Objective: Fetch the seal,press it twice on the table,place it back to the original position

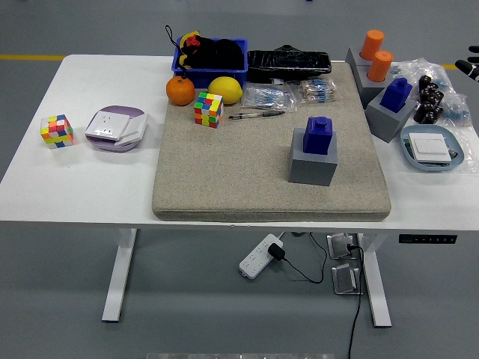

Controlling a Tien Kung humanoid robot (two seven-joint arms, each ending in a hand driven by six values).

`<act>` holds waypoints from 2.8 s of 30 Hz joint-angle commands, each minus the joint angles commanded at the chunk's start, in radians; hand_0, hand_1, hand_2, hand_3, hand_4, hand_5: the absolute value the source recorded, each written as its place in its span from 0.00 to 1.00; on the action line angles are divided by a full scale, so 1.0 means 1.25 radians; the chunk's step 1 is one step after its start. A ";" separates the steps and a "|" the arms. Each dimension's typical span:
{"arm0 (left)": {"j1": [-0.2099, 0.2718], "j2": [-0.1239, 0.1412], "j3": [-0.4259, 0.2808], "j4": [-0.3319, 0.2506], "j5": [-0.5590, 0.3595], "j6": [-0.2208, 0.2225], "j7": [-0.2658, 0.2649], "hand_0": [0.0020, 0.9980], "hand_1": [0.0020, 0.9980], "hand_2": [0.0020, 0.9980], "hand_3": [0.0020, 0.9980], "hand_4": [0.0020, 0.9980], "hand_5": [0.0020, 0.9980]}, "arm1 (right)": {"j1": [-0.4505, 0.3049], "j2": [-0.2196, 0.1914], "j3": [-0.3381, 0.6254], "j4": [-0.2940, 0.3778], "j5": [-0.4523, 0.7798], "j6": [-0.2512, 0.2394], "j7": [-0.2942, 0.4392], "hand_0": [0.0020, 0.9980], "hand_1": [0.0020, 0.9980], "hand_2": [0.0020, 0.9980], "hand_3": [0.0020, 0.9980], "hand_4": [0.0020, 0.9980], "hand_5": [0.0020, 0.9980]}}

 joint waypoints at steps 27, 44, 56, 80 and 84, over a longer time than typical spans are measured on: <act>-0.001 0.005 0.018 -0.003 -0.002 0.003 0.001 0.82 0.80 0.77 0.82 0.77 0.28 | -0.023 0.012 0.002 0.007 -0.009 -0.019 -0.015 0.85 0.77 0.74 0.75 0.90 0.45; 0.002 0.002 0.013 -0.003 -0.001 0.002 0.001 0.82 0.80 0.77 0.82 0.77 0.28 | -0.027 0.015 0.000 0.007 -0.008 -0.016 -0.019 0.85 0.76 0.74 0.75 0.90 0.44; 0.000 -0.001 0.010 -0.002 -0.002 0.002 0.001 0.82 0.80 0.77 0.82 0.77 0.28 | -0.026 0.014 0.004 0.008 -0.007 -0.015 -0.022 0.85 0.76 0.74 0.75 0.90 0.43; -0.003 -0.003 0.011 -0.002 0.000 0.002 0.000 0.82 0.80 0.77 0.82 0.77 0.28 | -0.027 0.011 0.003 0.008 -0.004 -0.016 -0.023 0.85 0.76 0.73 0.75 0.89 0.43; -0.002 -0.003 0.012 -0.002 -0.001 0.001 0.001 0.82 0.80 0.77 0.82 0.77 0.28 | -0.027 0.013 0.002 0.007 -0.004 -0.016 -0.024 0.85 0.76 0.73 0.75 0.89 0.43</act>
